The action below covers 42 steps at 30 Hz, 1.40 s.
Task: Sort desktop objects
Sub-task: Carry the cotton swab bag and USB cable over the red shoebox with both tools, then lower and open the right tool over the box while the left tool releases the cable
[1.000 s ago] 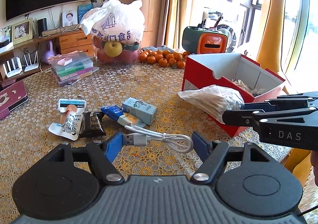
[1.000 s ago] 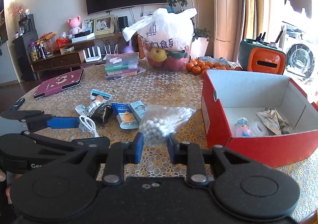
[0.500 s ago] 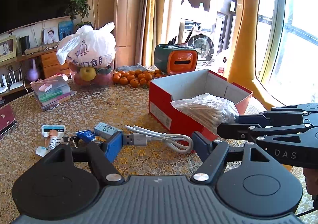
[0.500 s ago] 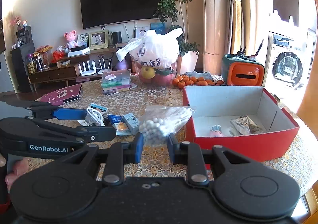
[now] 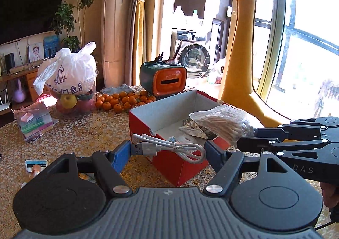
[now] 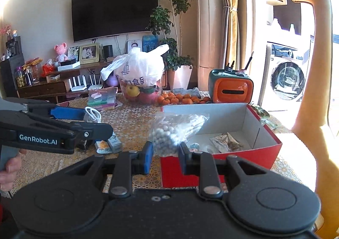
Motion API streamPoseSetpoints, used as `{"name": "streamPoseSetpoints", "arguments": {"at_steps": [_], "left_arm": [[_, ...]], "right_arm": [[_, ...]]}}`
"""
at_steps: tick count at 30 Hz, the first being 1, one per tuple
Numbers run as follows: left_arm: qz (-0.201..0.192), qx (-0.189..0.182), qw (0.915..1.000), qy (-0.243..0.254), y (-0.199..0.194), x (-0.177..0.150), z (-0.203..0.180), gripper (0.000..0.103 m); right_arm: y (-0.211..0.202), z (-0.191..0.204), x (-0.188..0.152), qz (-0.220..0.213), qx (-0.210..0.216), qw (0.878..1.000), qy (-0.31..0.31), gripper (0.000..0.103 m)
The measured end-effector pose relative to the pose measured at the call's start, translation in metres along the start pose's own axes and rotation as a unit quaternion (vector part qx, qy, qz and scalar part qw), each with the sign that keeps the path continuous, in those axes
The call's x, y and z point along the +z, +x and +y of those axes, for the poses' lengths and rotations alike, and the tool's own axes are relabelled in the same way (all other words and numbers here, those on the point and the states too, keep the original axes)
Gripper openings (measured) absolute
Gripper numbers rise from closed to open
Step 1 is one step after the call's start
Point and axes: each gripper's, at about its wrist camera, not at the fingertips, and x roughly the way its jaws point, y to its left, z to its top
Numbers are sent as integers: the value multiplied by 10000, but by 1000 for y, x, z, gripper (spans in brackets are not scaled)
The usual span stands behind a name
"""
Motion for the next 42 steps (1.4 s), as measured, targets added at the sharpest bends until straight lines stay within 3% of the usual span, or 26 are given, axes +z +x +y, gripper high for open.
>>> {"name": "streamPoseSetpoints", "arguments": {"at_steps": [11, 21, 42], "left_arm": [[-76, -260, 9994, 222, 34, 28, -26, 75], [13, -173, 9987, 469, 88, 42, -32, 75], [1006, -170, 9922, 713, 212, 53, -29, 75]], "right_arm": [[1, -43, 14, 10, -228, 9997, 68, 25], [36, -77, 23, 191, -330, 9993, -19, 25], [130, -136, 27, 741, -349, 9963, 263, 25]]}}
